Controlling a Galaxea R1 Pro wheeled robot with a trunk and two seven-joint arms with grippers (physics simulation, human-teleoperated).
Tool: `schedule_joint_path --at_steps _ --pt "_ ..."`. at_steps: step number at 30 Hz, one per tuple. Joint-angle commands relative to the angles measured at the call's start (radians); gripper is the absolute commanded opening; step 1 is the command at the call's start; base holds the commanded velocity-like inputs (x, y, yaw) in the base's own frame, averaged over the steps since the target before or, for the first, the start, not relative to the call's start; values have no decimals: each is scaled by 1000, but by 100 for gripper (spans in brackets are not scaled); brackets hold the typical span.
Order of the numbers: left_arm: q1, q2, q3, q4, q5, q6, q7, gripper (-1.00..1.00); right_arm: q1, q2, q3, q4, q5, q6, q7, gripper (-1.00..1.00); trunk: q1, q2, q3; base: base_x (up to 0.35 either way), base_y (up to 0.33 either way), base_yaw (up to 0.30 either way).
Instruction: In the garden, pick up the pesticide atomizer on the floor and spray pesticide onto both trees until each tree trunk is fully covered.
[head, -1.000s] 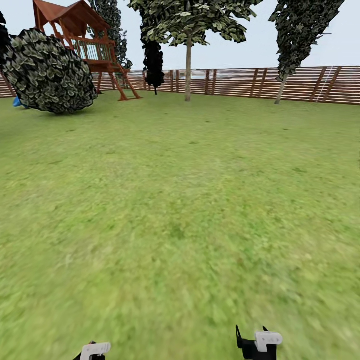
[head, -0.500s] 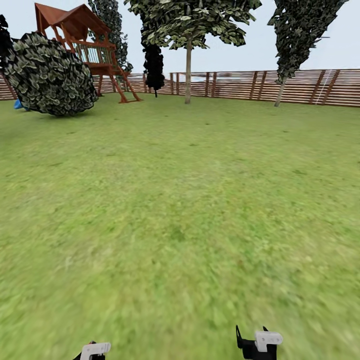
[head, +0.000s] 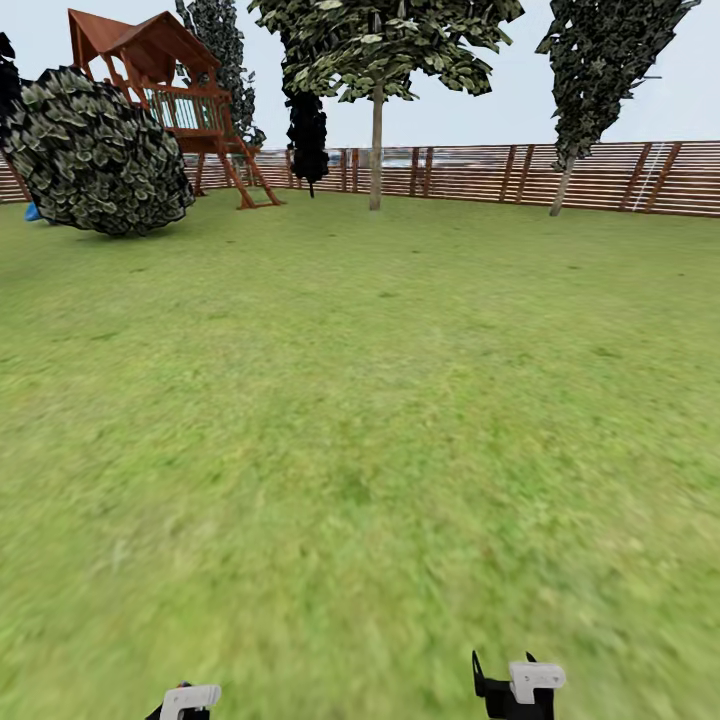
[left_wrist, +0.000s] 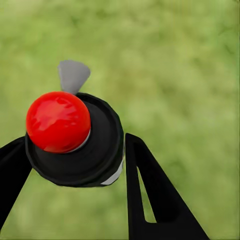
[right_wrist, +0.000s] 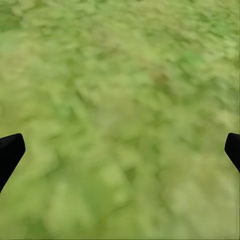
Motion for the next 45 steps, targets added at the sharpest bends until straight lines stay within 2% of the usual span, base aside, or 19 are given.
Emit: schedule_joint_path --at_steps 1,20,45 --pt "0 0 0 0 0 0 0 -100 0 -1 0 0 0 0 0 100 0 0 0 27 0 0" --pt "0 -1 -1 2 0 -1 0 -100 0 -1 0 3 -1 0 0 100 0 0 0 10 0 0" --pt "0 0 -1 1 0 -1 0 -100 0 0 1 3 -1 0 0 100 0 0 0 326 0 0"
